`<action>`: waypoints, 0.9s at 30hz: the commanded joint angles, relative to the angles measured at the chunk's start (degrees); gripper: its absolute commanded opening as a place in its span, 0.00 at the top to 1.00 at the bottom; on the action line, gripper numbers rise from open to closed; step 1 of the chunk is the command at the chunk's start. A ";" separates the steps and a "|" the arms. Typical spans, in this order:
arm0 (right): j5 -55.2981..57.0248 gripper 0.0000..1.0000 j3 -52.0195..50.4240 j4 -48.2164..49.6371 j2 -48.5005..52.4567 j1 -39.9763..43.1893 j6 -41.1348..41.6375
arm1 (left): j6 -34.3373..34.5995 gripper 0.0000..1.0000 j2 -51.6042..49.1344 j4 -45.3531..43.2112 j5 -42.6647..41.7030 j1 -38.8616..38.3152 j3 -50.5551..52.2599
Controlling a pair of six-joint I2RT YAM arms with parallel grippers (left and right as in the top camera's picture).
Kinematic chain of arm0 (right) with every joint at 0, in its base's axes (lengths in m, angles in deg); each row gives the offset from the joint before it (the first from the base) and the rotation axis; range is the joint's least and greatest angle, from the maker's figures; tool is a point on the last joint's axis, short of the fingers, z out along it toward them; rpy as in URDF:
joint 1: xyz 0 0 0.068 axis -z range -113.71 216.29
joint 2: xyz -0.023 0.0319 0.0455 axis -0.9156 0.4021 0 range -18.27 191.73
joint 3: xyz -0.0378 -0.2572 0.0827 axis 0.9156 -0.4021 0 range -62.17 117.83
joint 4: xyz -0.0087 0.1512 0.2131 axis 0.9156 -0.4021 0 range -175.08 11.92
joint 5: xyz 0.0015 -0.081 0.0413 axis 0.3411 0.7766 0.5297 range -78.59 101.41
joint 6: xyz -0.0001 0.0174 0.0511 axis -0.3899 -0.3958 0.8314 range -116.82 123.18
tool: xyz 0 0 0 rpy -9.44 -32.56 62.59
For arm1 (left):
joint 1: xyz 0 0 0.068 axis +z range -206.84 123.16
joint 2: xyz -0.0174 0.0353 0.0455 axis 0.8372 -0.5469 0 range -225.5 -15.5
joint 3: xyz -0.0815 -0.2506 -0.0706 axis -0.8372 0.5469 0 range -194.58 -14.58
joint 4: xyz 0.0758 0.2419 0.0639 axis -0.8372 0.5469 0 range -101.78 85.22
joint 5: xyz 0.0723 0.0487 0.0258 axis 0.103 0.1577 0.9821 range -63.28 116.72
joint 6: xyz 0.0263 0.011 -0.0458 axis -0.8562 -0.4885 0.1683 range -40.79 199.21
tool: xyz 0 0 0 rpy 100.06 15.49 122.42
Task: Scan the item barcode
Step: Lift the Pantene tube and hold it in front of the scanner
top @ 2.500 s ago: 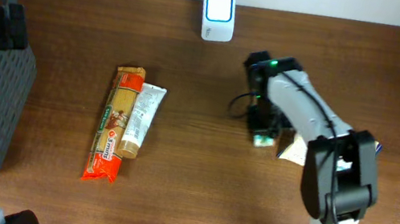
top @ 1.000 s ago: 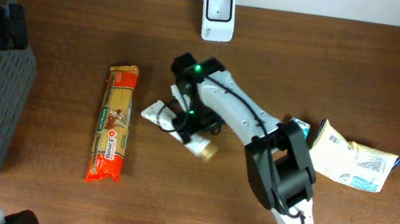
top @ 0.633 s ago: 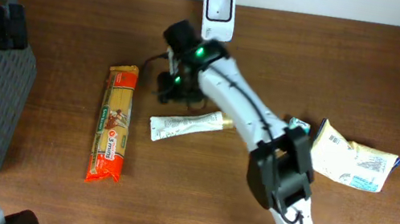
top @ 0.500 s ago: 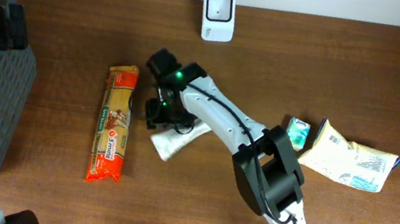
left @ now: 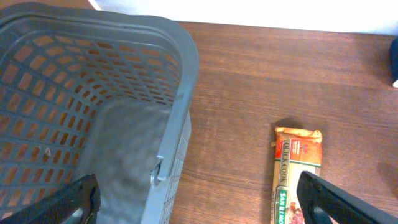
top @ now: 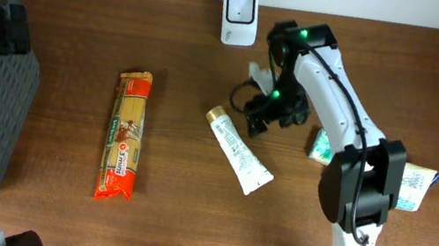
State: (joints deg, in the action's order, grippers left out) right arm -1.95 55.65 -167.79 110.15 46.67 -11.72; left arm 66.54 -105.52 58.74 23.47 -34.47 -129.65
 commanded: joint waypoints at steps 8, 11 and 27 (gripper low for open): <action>-17.97 0.36 -26.23 22.03 -0.17 -1.38 -2.29 | -0.70 0.01 -0.02 -0.11 -0.44 0.31 -0.15; -17.92 0.86 -27.91 26.80 -0.17 -1.31 2.16 | -0.70 0.01 -0.02 -0.11 -0.44 0.31 -0.15; -36.98 0.96 -18.12 26.34 -25.86 1.66 8.15 | -0.70 0.01 -0.02 -0.11 -0.44 0.31 -0.15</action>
State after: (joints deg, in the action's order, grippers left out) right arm -33.60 36.31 -141.85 86.11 47.52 -4.46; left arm 66.54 -105.52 58.74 23.50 -34.47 -129.65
